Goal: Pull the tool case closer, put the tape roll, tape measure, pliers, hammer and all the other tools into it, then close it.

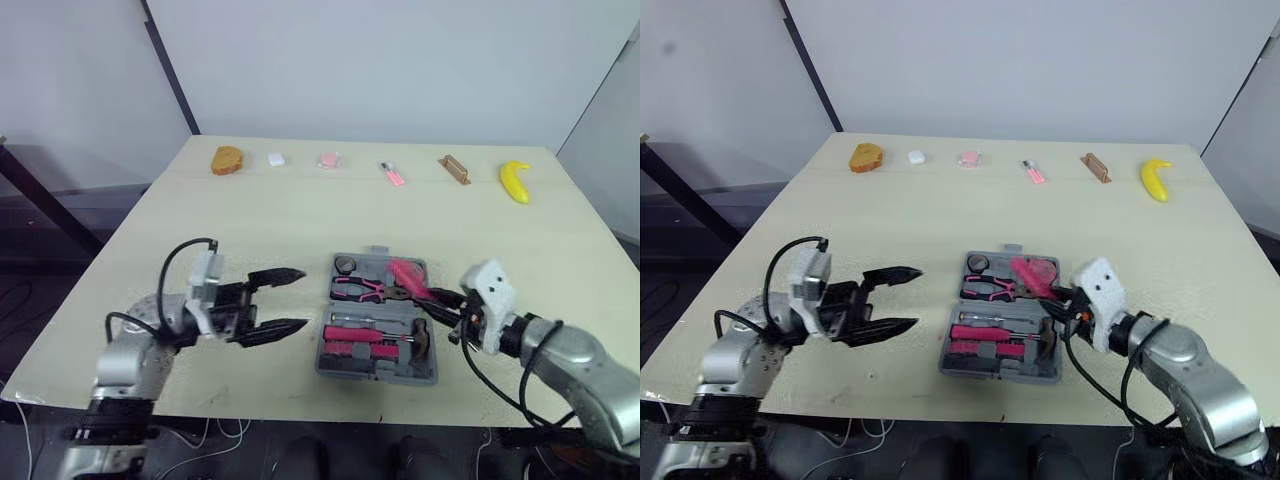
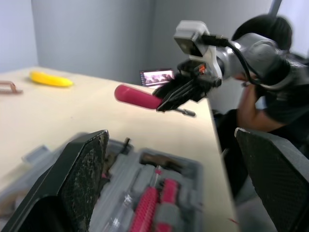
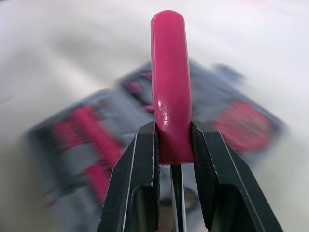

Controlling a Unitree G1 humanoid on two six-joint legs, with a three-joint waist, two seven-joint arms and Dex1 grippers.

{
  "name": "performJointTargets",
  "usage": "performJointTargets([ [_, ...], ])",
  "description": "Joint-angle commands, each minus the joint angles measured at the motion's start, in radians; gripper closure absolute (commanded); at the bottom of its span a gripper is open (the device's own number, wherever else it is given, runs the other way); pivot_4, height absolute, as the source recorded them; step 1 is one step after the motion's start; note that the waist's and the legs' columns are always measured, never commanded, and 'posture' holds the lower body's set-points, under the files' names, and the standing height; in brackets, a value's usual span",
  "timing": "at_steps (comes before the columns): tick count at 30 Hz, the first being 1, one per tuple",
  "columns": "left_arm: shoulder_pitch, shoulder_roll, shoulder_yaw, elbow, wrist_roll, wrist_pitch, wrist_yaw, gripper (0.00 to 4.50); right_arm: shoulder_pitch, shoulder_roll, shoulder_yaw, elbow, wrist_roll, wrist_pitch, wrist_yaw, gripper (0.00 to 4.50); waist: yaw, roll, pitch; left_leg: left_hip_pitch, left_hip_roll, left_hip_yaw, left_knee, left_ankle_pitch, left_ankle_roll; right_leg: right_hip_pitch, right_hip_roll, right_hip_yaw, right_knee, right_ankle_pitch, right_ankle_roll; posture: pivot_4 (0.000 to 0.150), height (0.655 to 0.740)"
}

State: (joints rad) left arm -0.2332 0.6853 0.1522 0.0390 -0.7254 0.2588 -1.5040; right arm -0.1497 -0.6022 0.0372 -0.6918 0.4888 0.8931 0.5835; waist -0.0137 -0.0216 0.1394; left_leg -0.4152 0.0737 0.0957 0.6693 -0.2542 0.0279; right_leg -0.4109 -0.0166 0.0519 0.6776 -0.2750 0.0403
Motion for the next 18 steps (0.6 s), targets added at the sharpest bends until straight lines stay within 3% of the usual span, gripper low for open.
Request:
performJointTargets([
  [1,0.005,0.083,0.003,0.045,-0.026,-0.007,-0.103,0.0,-0.114,-0.086,0.087,-0.047,0.051,0.126,0.066,4.05,-0.001,0.0,0.001,0.0,0.0,0.001,0.0,0.0,0.0,0.0,-0.001,0.0,0.0,0.0,0.0,0.15,0.74],
  [4,0.029,0.166,-0.037,0.096,-0.049,-0.051,-0.11,0.0,-0.229,-0.153,0.22,-0.033,0.039,0.186,0.119,4.05,-0.001,-0.001,0.001,0.0,0.0,0.001,0.0,0.0,0.0,-0.001,-0.001,0.0,0.0,-0.002,-0.003,0.15,0.74],
  [14,0.062,0.373,-0.189,0.214,-0.139,-0.228,-0.11,0.0,-0.484,-0.113,0.526,0.125,-0.056,0.207,0.185,4.05,0.001,-0.004,0.005,-0.002,0.001,0.003,0.0,0.0,0.0,-0.004,-0.004,0.0,0.0,-0.002,-0.004,0.15,0.74],
  [18,0.053,0.411,-0.233,0.226,-0.171,-0.259,-0.11,0.0,-0.553,-0.074,0.622,0.183,-0.096,0.202,0.215,4.05,-0.001,-0.004,0.005,-0.002,0.001,0.004,0.0,0.0,0.0,-0.005,-0.003,0.0,0.001,-0.002,-0.004,0.15,0.74],
])
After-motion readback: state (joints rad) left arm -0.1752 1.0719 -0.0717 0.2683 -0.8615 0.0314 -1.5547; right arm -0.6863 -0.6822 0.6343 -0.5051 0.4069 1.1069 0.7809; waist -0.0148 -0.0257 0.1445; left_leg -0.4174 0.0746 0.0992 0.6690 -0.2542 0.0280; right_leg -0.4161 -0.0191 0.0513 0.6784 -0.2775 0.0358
